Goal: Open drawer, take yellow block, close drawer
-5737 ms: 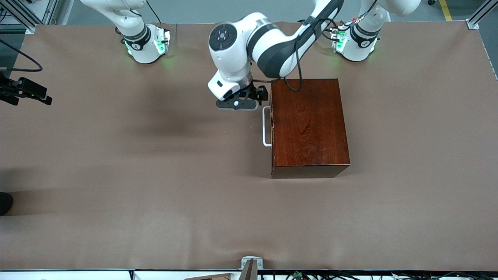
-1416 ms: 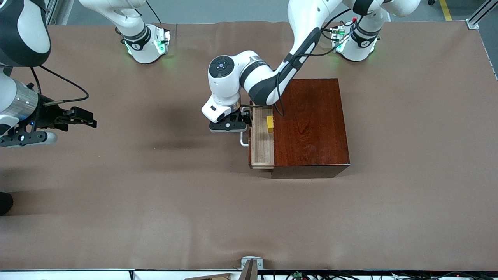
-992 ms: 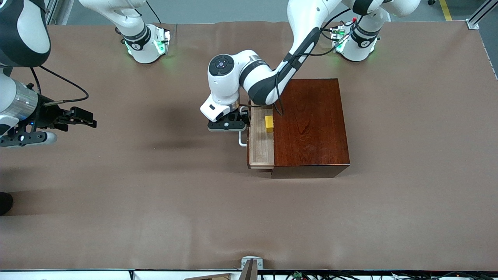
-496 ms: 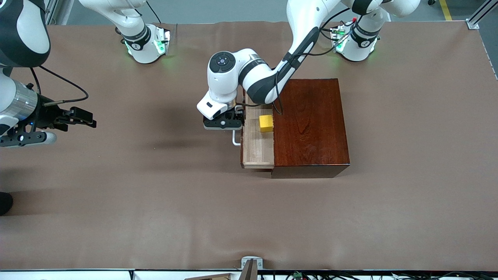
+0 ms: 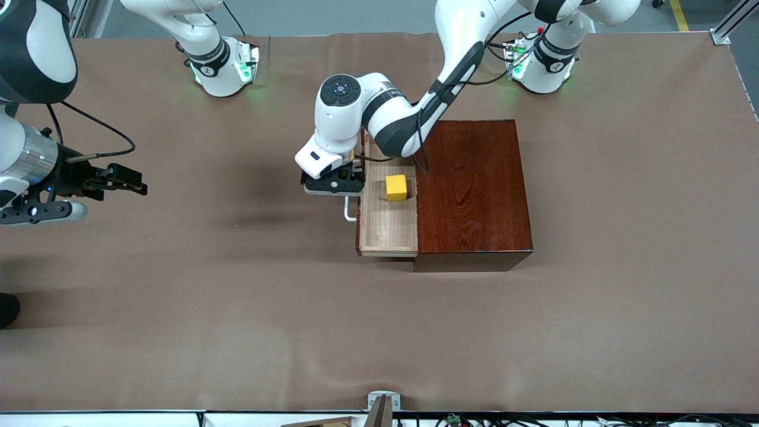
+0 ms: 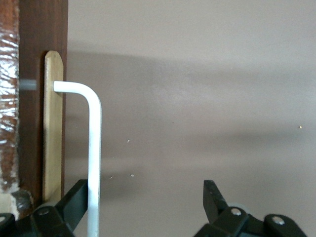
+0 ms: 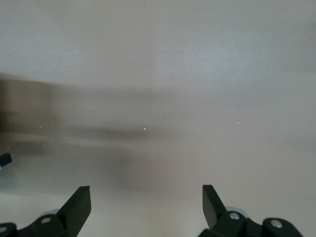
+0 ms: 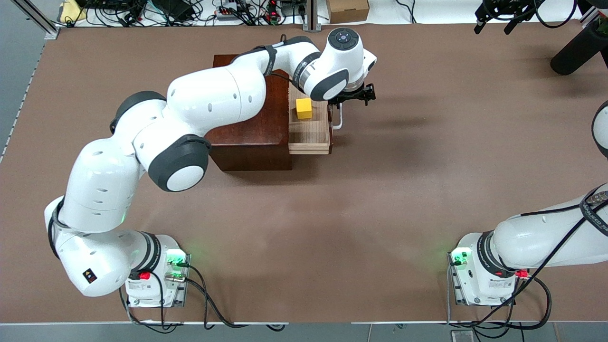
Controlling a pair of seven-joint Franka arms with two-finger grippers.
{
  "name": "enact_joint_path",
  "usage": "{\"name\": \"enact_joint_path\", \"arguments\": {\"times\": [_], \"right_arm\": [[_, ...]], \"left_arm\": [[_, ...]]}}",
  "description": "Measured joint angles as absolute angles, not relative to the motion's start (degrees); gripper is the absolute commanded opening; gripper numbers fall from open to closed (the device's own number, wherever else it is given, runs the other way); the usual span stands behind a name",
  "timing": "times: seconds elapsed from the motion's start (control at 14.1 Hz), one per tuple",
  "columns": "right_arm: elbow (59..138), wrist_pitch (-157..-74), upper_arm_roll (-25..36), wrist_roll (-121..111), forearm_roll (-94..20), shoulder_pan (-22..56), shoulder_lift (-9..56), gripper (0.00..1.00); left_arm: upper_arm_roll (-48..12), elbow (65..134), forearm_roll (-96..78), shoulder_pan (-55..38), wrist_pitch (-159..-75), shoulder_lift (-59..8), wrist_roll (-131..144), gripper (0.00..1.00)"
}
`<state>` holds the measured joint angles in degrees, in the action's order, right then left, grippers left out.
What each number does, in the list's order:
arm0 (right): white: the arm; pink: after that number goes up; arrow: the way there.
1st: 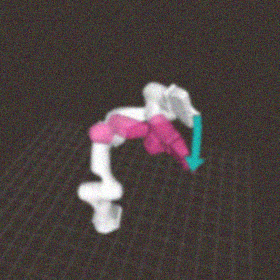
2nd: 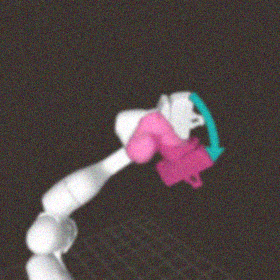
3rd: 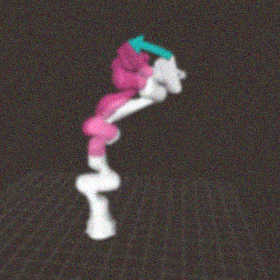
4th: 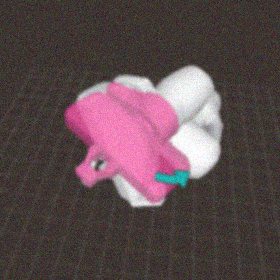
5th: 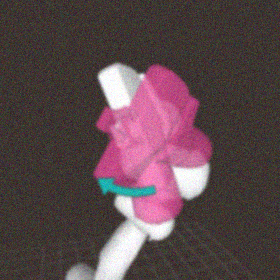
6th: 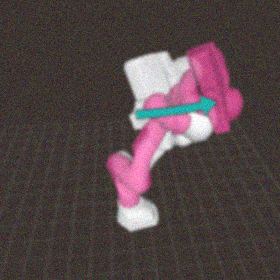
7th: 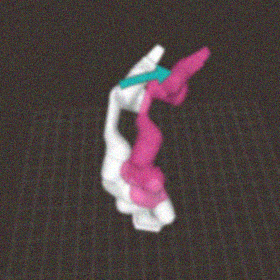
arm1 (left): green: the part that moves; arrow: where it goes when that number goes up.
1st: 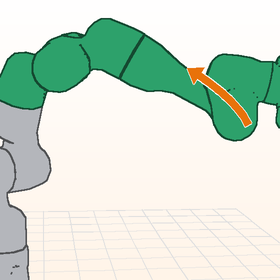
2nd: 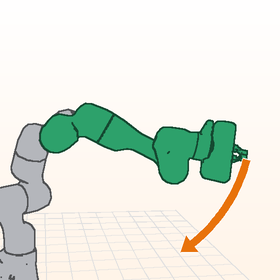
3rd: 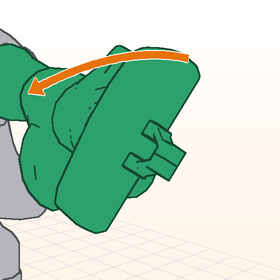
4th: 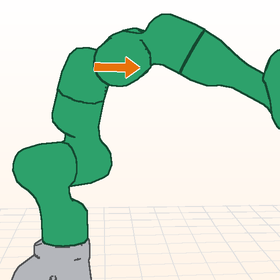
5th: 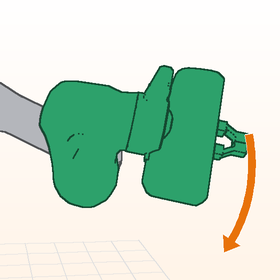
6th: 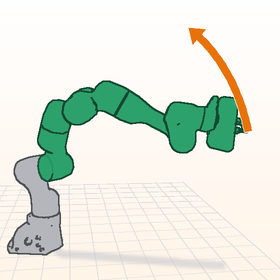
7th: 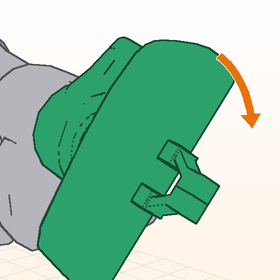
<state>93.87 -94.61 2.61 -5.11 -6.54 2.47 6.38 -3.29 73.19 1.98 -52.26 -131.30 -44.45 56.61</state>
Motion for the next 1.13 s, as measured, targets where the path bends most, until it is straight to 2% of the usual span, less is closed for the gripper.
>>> {"name": "enact_joint_path", "arguments": {"times": [0.71, 1.13], "right_arm": [[93.94, -94.65, 2.51, -5.12, -6.54, 2.55, 6.60, 1.00], [93.94, -94.65, 2.17, -5.12, -6.54, 3.05, 6.60, 1.00]], "left_arm": [[-4.12, 72.40, 0.01, -52.26, -135.58, -45.70, 56.76, 1.00], [-4.27, 71.18, -0.57, -52.11, -134.61, -45.41, 58.64, 1.00]]}}
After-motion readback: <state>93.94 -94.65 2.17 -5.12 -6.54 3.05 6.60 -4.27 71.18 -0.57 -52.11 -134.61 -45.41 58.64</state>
